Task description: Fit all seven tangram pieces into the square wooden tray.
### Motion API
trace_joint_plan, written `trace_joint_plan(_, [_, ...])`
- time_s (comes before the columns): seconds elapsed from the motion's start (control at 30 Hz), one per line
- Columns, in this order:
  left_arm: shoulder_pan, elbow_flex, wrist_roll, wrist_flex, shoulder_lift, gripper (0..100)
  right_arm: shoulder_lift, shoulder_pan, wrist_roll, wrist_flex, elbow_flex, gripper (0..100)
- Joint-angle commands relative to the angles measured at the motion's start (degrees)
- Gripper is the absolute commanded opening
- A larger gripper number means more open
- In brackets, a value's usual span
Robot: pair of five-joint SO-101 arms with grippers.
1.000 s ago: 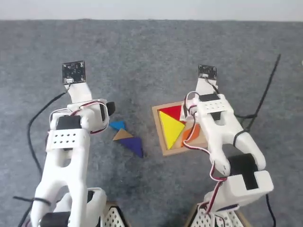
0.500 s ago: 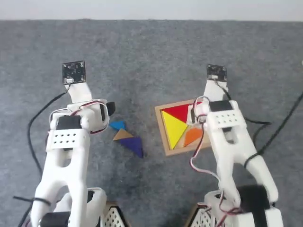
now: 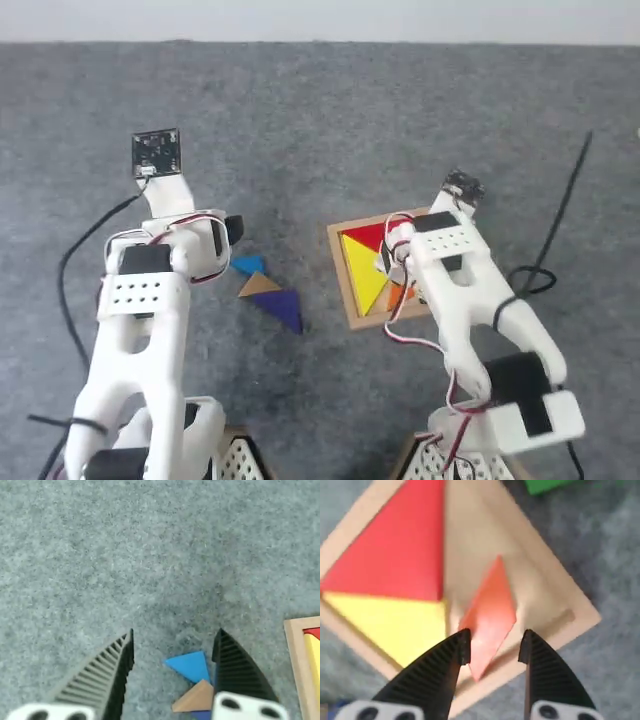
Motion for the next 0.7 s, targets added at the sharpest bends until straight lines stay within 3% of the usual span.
trace_joint_plan(0.0, [0.09,-0.31,0.0,-1.23,-0.18,25,2.33,-0.4,-3.96,0.04,-5.01,18.0])
trace_joint_plan(0.67, [0.09,-0.31,-0.09,-1.23,-0.18,25,6.64,3.82,-4.66,-1.45,-10.9,17.7])
